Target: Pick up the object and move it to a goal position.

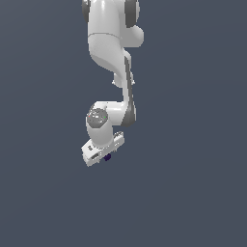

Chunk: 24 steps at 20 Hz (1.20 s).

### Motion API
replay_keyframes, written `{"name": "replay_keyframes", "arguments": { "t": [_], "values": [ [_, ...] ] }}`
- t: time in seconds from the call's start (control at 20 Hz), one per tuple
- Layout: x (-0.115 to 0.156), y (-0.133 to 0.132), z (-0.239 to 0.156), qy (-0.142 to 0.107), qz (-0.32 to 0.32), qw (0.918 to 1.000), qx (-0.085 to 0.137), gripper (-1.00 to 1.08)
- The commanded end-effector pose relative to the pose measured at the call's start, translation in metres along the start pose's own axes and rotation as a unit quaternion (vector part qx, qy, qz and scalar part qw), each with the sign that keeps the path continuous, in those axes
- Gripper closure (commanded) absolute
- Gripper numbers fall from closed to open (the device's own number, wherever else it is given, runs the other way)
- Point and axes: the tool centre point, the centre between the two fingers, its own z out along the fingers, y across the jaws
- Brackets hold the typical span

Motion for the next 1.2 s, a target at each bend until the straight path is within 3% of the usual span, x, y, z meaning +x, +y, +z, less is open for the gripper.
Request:
{"name": "replay_keyframes", "arguments": {
  "t": [0.0,0.7,1.15],
  "values": [
    [0.001,0.001,0.000,0.001,0.000,1.0000,-0.001,1.08],
    [0.002,-0.002,-0.004,0.001,0.000,1.0000,-0.001,1.08],
    [0.014,-0.025,-0.044,0.000,0.000,1.0000,-0.001,1.08]
  ]
}}
